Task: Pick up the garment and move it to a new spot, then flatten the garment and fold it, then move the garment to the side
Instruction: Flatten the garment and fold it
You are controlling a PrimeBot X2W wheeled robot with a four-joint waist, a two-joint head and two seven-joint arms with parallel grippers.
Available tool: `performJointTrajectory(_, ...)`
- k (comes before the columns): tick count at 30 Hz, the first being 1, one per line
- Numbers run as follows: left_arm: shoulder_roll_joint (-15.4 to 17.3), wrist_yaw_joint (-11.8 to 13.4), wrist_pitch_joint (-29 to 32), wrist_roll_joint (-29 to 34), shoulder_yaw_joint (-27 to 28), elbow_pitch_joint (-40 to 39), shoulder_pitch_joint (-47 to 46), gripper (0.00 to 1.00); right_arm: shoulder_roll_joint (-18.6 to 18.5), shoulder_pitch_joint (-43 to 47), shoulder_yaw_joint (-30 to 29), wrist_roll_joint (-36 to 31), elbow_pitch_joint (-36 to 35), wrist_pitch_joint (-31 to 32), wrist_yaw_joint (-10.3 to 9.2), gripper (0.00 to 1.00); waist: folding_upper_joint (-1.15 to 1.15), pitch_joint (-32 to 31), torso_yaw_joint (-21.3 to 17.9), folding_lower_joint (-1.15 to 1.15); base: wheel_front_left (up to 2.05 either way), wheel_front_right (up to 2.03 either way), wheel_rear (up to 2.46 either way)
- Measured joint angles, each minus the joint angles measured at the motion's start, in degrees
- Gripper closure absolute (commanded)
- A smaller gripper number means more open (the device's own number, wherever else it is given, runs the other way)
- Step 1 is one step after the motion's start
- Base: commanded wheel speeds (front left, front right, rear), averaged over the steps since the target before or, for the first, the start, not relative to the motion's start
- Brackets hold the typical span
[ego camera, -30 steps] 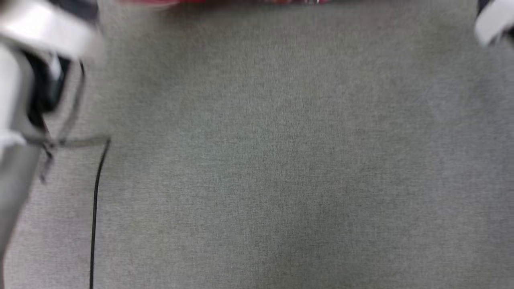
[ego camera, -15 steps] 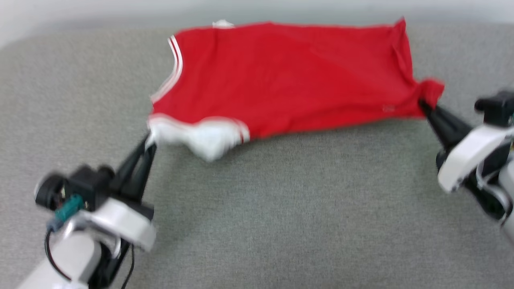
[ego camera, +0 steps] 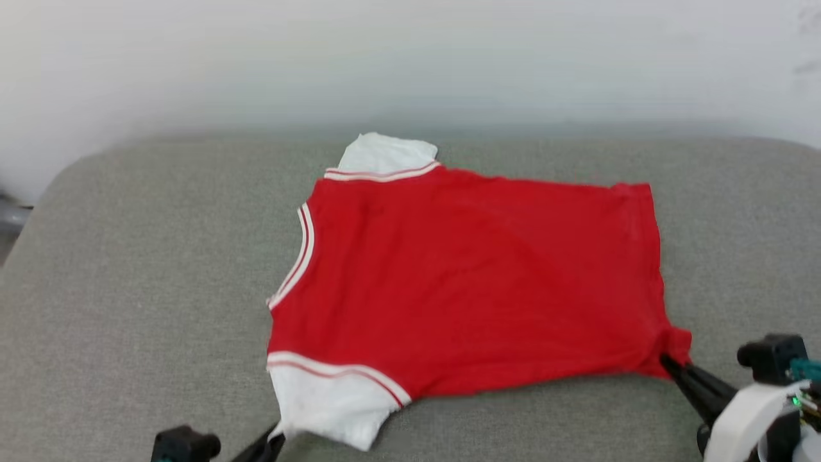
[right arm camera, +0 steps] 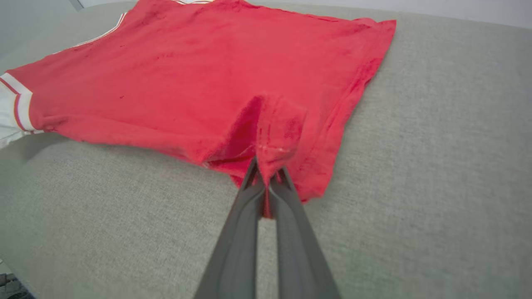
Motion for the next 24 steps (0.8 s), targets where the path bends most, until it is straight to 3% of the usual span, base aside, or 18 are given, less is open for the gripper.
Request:
performJointTrajectory(13, 2.3, 0.1, 5.1, -10.0, -0.8, -6.6, 10.9, 1.0, -4.4, 12.8, -5.1, 1.6, -5.8, 1.6, 0.0, 1.0, 0.0, -3.9, 0.0, 0.01, 0.0, 0.0, 0.0)
performJointTrajectory(18, 2.0, 0.0, 3.4, -8.0, -1.1, -6.2, 10.6, 1.0, -4.4, 13.9, -6.8, 1.4, -7.2, 3.0, 0.0, 1.0, 0.0, -3.5, -0.1, 0.01, 0.0, 0.0, 0.0)
performJointTrajectory(24, 1.3, -2.3, 1.1, -3.2, -1.0, -3.5, 3.6, 1.0, -3.2, 14.0, -9.1, 0.5, -8.2, 3.4, 0.0, 1.0, 0.0, -3.1, -0.1, 0.02, 0.0, 0.0, 0.0)
